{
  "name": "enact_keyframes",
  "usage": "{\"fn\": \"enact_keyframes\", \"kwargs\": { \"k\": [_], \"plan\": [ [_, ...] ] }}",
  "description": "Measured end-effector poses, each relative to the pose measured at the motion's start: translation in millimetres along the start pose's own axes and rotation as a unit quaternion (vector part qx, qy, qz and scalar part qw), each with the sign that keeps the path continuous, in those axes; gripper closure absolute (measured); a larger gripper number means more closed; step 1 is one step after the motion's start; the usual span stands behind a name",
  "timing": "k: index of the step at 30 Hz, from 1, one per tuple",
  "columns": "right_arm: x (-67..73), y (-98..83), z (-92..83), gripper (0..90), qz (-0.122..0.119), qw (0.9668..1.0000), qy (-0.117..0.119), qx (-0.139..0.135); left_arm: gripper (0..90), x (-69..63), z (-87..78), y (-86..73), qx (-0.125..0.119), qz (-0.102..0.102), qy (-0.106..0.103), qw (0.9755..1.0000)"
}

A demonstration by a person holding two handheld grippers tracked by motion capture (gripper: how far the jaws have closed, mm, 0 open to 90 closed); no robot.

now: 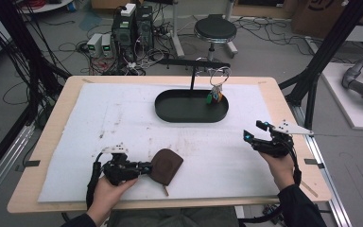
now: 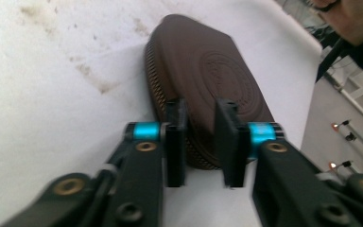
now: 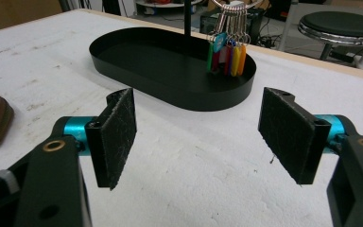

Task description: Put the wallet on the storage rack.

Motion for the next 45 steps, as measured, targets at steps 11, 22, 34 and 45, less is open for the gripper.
{"fn": "enact_keyframes", "kwargs": {
  "k": [11, 22, 34, 45],
  "plan": [
    [0.3, 0.9, -0.6, 29.5, -0.003, 1.0, -0.001, -0.004, 86.1, -26.8, 0.9, 23.4, -0.036, 0.108, -0.026, 0.9932],
    [4.1, 3.8, 0.6, 29.6, -0.004, 0.9999, 0.006, -0.009, 86.5, -38.0, 0.9, 42.6, -0.046, 0.175, -0.02, 0.9832],
    [30.4, 8.1, 12.1, 29.5, -0.019, 0.9949, 0.098, -0.011, 86.6, -45.1, 3.2, 46.2, -0.043, 0.215, -0.046, 0.9745],
    [78.9, 11.1, 45.1, 29.5, -0.043, 0.9769, 0.209, 0.013, 86.7, -46.2, 5.0, 48.6, -0.044, 0.24, -0.06, 0.9679]
  ]
}}
Point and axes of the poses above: each handheld gripper's, and its own axes: z roughly forward along the jaws, y roughly out of its top, x roughly to its left, the point moved 6 cm from there along z, roughly forward along the jaws
